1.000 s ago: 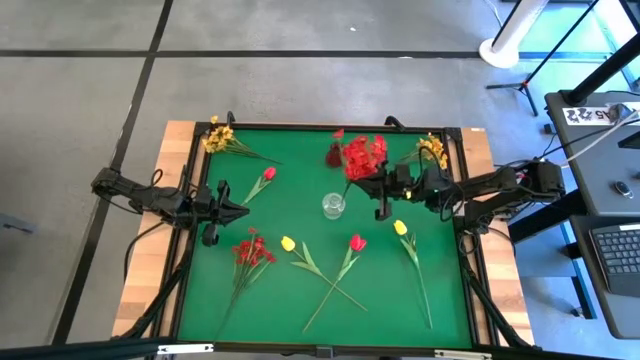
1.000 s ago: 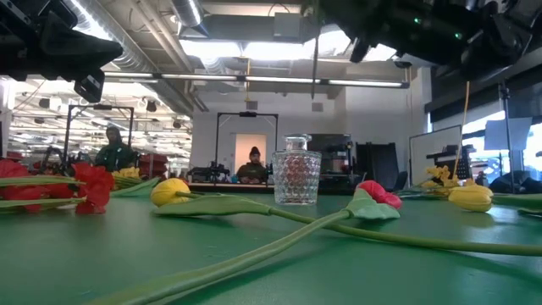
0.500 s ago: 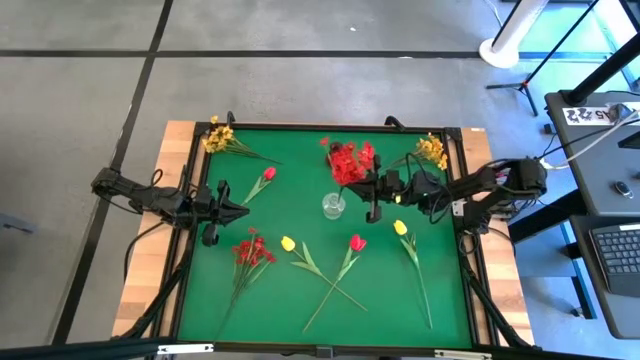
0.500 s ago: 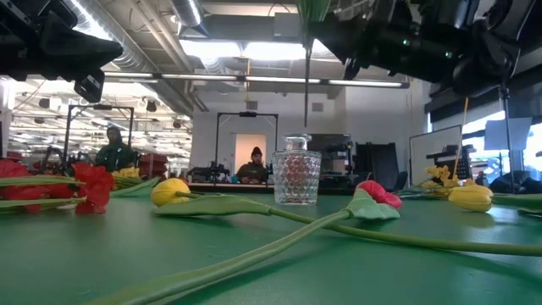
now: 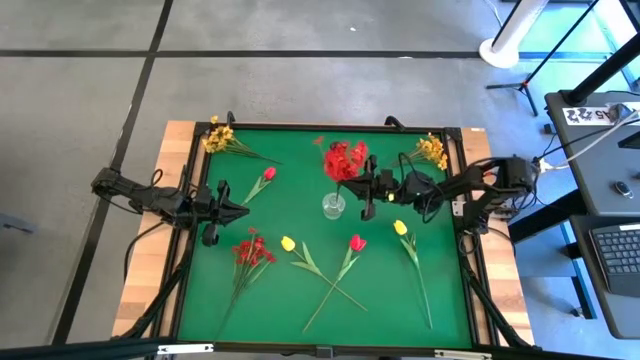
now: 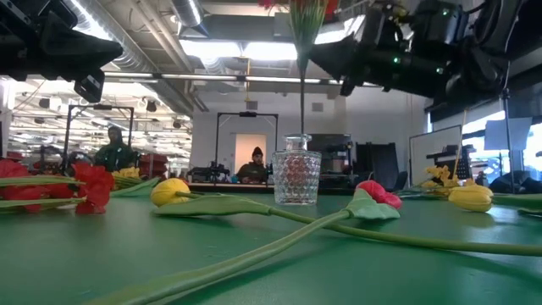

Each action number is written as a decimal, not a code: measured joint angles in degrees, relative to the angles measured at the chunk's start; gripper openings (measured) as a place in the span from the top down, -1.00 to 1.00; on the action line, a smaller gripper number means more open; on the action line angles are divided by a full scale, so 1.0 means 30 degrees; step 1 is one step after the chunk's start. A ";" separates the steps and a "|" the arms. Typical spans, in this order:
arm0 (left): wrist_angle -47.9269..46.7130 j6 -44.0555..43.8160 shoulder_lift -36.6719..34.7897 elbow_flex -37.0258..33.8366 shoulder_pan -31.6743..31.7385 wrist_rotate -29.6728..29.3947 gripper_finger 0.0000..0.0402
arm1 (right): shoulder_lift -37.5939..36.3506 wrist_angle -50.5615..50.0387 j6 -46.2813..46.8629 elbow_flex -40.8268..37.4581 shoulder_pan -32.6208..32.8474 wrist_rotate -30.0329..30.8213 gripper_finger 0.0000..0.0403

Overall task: Sort flowers into vase by color
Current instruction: Put the top red flowers into the transparent vase, then put the bottom red flower into the transparent vase

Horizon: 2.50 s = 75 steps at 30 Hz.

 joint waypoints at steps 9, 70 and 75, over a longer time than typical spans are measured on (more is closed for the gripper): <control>0.0000 0.0000 0.0000 0.0000 0.0007 0.0007 0.93 | 0.0896 -0.0001 0.1154 0.0017 -0.0154 0.0036 0.93; 0.0022 0.0277 0.0000 0.0000 0.0000 0.0000 0.93 | -0.9870 -2.5156 1.2417 0.0832 0.9577 0.1449 -0.27; 0.0018 0.0233 0.0000 0.0000 0.0007 0.0000 0.93 | -0.9442 -2.6417 1.2464 0.2375 1.1501 0.3706 -0.27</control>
